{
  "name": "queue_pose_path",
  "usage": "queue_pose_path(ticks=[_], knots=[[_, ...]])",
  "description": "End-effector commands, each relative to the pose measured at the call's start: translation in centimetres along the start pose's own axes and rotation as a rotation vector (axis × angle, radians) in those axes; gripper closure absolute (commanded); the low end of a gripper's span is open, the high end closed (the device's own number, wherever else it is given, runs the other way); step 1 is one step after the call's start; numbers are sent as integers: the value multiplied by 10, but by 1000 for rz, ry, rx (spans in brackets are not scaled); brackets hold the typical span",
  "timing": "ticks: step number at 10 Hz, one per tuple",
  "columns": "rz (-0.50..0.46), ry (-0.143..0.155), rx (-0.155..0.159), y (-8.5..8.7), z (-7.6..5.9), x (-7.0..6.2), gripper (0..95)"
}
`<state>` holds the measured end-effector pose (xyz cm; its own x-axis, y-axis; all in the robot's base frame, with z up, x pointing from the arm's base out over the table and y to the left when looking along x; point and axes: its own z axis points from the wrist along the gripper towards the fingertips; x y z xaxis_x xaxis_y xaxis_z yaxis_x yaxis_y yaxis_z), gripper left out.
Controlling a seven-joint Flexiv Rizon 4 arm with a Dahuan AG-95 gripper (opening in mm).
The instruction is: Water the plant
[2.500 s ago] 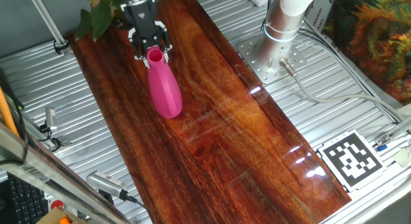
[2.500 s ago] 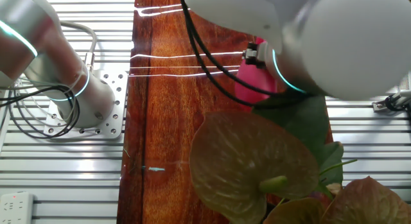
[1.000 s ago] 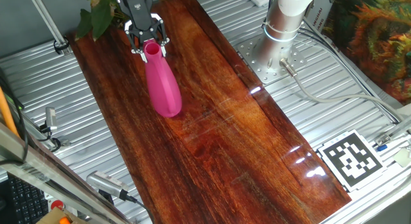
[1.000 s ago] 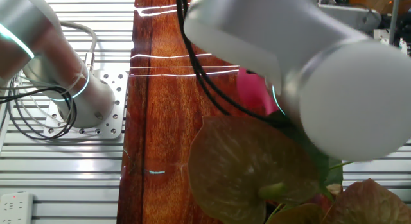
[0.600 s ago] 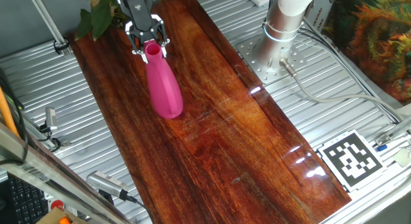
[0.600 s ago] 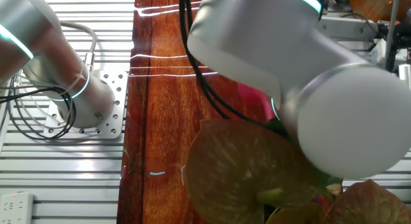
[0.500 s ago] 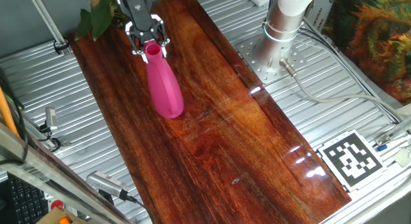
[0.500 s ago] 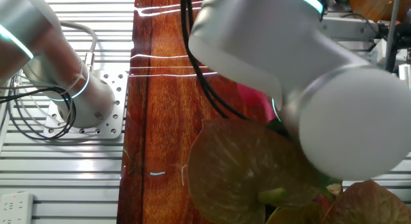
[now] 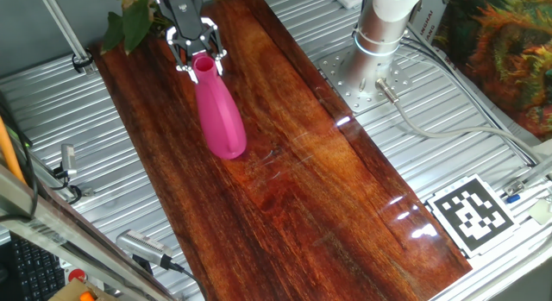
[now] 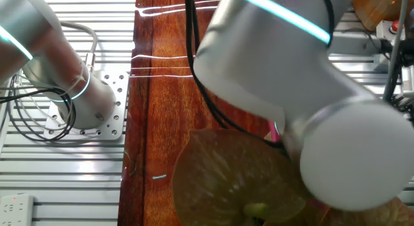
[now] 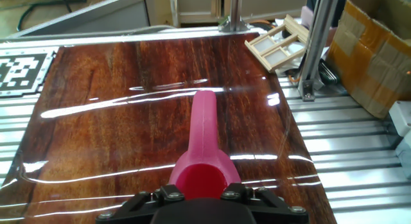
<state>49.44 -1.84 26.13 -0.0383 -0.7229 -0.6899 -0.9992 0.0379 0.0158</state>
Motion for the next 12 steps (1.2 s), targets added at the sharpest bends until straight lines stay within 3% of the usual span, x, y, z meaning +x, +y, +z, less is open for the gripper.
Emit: queue_pose_path(ticks=[1, 4, 10, 12], knots=[[-2, -7, 2, -1, 2, -1, 950], [-7, -23, 0, -1, 4, 1, 950], [-10, -22, -9, -1, 5, 2, 950], [-10, -40, -12, -1, 4, 2, 950]])
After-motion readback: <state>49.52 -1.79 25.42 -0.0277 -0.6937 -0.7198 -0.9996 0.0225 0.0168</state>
